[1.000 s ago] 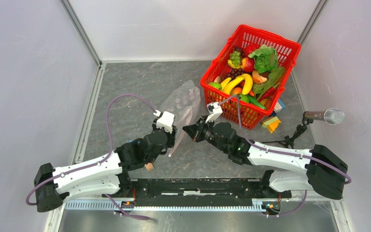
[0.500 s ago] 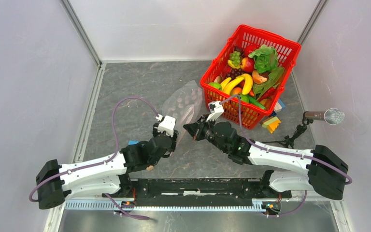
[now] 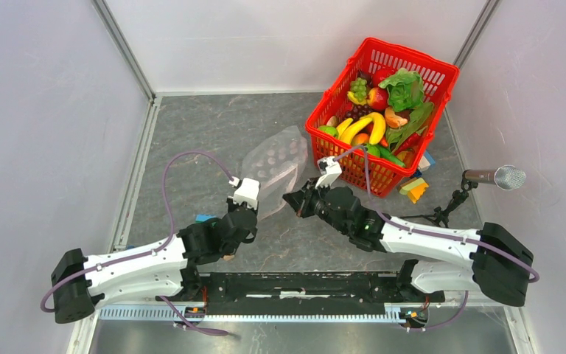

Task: Place the food in the zip-top bag and seal the zipper
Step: Open the zipper of the food storage bag.

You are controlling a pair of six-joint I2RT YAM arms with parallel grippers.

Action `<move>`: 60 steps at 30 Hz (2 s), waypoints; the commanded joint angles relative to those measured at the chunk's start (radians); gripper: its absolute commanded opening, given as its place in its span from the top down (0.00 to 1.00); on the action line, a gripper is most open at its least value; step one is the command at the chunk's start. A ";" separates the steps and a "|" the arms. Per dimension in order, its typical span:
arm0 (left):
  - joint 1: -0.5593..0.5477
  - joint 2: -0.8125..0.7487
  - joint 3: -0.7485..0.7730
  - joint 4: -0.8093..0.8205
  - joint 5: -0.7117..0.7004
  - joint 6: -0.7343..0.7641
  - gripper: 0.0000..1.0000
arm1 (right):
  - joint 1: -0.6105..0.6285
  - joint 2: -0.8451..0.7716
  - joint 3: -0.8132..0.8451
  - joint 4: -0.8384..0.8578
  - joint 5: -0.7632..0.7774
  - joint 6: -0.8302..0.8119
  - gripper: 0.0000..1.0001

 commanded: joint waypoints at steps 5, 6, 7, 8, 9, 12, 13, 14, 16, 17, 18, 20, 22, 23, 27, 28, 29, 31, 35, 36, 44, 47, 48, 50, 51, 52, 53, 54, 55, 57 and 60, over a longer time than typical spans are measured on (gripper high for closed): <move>-0.004 -0.007 0.109 -0.091 -0.249 0.025 0.98 | 0.006 -0.083 -0.052 -0.277 0.067 -0.056 1.00; -0.004 -0.002 0.117 -0.105 -0.267 0.016 0.98 | 0.005 -0.090 -0.061 -0.309 0.077 -0.054 1.00; -0.004 0.000 0.126 -0.116 -0.275 0.006 0.98 | 0.006 -0.098 -0.071 -0.332 0.092 -0.052 1.00; -0.003 0.002 0.132 -0.120 -0.274 0.001 0.98 | 0.006 -0.102 -0.077 -0.352 0.108 -0.046 1.00; -0.004 0.002 0.136 -0.123 -0.268 -0.008 0.98 | 0.005 -0.105 -0.084 -0.365 0.122 -0.040 1.00; -0.005 0.005 0.145 -0.125 -0.225 -0.031 0.98 | 0.004 -0.094 -0.076 -0.374 0.157 -0.057 1.00; -0.004 0.007 0.151 -0.136 -0.215 -0.040 0.98 | 0.005 -0.081 -0.059 -0.384 0.172 -0.076 1.00; -0.004 0.006 0.157 -0.147 -0.209 -0.050 0.98 | 0.005 -0.057 -0.034 -0.408 0.196 -0.091 1.00; -0.004 -0.002 0.165 -0.161 -0.185 -0.048 0.98 | 0.003 -0.002 0.047 -0.497 0.242 -0.122 1.00; -0.004 -0.009 0.168 -0.161 -0.150 -0.035 0.98 | 0.003 0.028 0.083 -0.508 0.250 -0.150 1.00; -0.006 -0.019 0.170 -0.160 -0.103 -0.022 0.98 | 0.002 0.048 0.108 -0.499 0.246 -0.178 1.00; -0.006 -0.030 0.173 -0.161 -0.035 -0.023 0.98 | -0.006 0.083 0.140 -0.462 0.227 -0.220 1.00; -0.006 -0.030 0.175 -0.173 0.010 -0.044 0.98 | -0.026 0.107 0.159 -0.415 0.179 -0.236 1.00; -0.006 -0.024 0.178 -0.186 0.024 -0.055 0.98 | -0.038 0.117 0.164 -0.403 0.151 -0.240 1.00; -0.006 0.037 0.207 -0.244 0.039 -0.120 0.98 | -0.083 0.176 0.209 -0.285 -0.047 -0.308 1.00; -0.005 0.063 0.215 -0.251 0.038 -0.133 0.98 | -0.088 0.199 0.235 -0.293 -0.076 -0.327 1.00; -0.005 0.080 0.219 -0.252 0.033 -0.144 0.98 | -0.089 0.220 0.267 -0.317 -0.081 -0.337 1.00; -0.004 0.112 0.220 -0.245 0.012 -0.170 0.98 | -0.091 0.244 0.309 -0.350 -0.082 -0.352 0.98; 0.003 0.140 0.231 -0.237 -0.029 -0.193 0.98 | -0.097 0.227 0.316 -0.365 -0.084 -0.366 0.86; 0.010 0.144 0.233 -0.235 -0.032 -0.193 0.98 | -0.098 0.213 0.313 -0.365 -0.083 -0.372 0.83; 0.100 0.154 0.217 -0.177 0.045 -0.161 0.98 | -0.097 0.070 0.289 -0.394 -0.094 -0.386 0.60; 0.110 0.166 0.219 -0.160 0.062 -0.154 0.98 | -0.096 0.011 0.284 -0.393 -0.126 -0.395 0.50; 0.112 0.171 0.220 -0.155 0.068 -0.152 0.98 | -0.096 -0.011 0.286 -0.392 -0.127 -0.400 0.49; 0.118 0.178 0.220 -0.147 0.084 -0.150 0.98 | -0.096 -0.045 0.304 -0.394 -0.086 -0.418 0.45; 0.121 0.178 0.218 -0.141 0.093 -0.149 0.98 | -0.096 -0.058 0.323 -0.432 -0.037 -0.437 0.42; 0.125 0.178 0.217 -0.137 0.102 -0.148 0.98 | -0.097 -0.062 0.345 -0.453 0.023 -0.465 0.38; 0.129 0.177 0.215 -0.133 0.113 -0.149 0.98 | -0.097 -0.061 0.380 -0.481 0.076 -0.490 0.33; 0.135 0.177 0.212 -0.127 0.125 -0.149 0.98 | -0.097 -0.053 0.421 -0.506 0.132 -0.524 0.30; 0.144 0.175 0.207 -0.121 0.139 -0.149 0.98 | -0.105 -0.039 0.462 -0.532 0.161 -0.565 0.26; 0.158 0.170 0.197 -0.110 0.169 -0.149 0.98 | -0.134 -0.005 0.556 -0.576 0.203 -0.611 0.23; 0.178 0.163 0.187 -0.100 0.207 -0.143 0.98 | -0.237 0.053 0.697 -0.629 0.167 -0.618 0.23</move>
